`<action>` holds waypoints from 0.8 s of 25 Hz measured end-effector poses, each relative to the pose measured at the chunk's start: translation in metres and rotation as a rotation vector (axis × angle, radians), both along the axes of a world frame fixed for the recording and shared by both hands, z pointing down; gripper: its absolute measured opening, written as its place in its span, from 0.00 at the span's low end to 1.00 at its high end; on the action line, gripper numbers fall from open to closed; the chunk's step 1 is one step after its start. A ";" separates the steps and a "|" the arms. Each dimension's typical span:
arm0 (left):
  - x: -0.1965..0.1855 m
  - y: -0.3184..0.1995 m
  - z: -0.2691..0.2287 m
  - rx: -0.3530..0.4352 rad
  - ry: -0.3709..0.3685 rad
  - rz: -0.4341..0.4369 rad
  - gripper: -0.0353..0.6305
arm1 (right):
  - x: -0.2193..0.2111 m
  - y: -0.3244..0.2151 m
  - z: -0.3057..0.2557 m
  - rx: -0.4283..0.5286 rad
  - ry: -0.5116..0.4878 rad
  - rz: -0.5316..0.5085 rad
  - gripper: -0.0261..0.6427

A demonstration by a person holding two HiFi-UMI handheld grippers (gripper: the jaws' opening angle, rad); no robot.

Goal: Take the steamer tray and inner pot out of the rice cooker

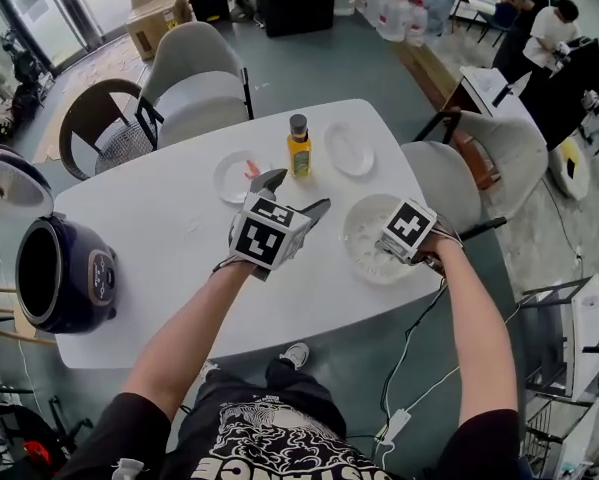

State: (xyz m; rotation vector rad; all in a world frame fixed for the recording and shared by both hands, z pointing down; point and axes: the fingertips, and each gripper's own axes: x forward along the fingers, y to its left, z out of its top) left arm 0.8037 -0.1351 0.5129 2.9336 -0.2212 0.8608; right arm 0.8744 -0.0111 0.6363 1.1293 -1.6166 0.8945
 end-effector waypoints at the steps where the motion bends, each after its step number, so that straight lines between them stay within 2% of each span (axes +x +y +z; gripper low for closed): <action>1: -0.003 -0.004 -0.004 0.004 0.008 -0.009 0.63 | -0.001 -0.005 -0.010 0.020 0.006 0.006 0.53; 4: -0.017 -0.019 -0.020 0.022 0.029 -0.041 0.63 | 0.010 -0.018 -0.040 0.059 0.110 0.030 0.52; 10: -0.074 -0.059 -0.062 0.066 0.072 -0.149 0.63 | -0.032 -0.076 -0.117 0.275 0.123 -0.027 0.52; 15: -0.152 -0.107 -0.095 0.105 0.132 -0.283 0.63 | -0.094 -0.140 -0.169 0.444 0.117 -0.091 0.52; 20: -0.241 -0.148 -0.120 0.154 0.191 -0.411 0.63 | -0.178 -0.194 -0.208 0.590 0.073 -0.175 0.52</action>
